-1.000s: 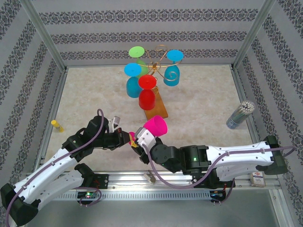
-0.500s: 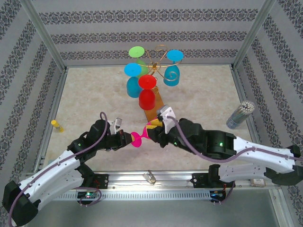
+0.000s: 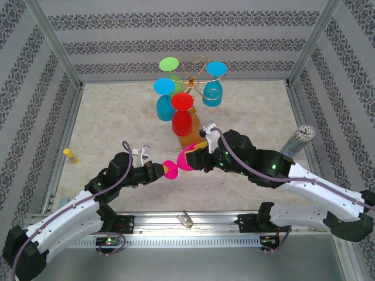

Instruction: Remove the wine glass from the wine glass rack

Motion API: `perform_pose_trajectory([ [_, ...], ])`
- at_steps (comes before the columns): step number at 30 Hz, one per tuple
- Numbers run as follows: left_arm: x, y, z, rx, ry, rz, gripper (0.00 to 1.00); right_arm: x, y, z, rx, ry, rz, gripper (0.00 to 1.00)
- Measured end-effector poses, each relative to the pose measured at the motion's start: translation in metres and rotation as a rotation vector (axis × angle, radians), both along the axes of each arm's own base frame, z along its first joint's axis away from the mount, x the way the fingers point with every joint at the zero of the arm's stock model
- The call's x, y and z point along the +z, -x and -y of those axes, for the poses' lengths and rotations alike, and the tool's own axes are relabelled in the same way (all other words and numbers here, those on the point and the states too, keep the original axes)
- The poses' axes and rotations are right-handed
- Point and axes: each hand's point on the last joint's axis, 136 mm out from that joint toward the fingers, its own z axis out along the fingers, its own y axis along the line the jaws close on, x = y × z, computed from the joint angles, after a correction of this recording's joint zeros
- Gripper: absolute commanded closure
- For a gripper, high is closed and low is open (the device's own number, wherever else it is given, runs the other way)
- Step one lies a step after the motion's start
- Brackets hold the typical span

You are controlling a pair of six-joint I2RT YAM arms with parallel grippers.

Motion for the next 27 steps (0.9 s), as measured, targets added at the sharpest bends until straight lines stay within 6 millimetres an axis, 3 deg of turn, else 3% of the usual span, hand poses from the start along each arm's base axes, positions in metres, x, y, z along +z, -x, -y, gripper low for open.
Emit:
perform_pose_trajectory([
  [6,0.0,-0.002,0.002,0.007,0.037,0.021,1.0,-0.008,0.003,-0.008,0.031,0.028,-0.036,0.49],
  [18,0.002,-0.004,0.003,0.014,0.067,0.034,1.0,-0.015,-0.001,-0.012,0.033,0.053,-0.06,0.6],
  [22,0.002,-0.004,0.002,0.014,0.068,0.035,1.0,-0.019,-0.001,-0.014,0.04,0.064,-0.064,0.73],
  [27,0.004,-0.005,0.001,0.028,0.067,0.042,1.0,-0.02,0.0,-0.017,0.054,0.065,-0.071,0.99],
])
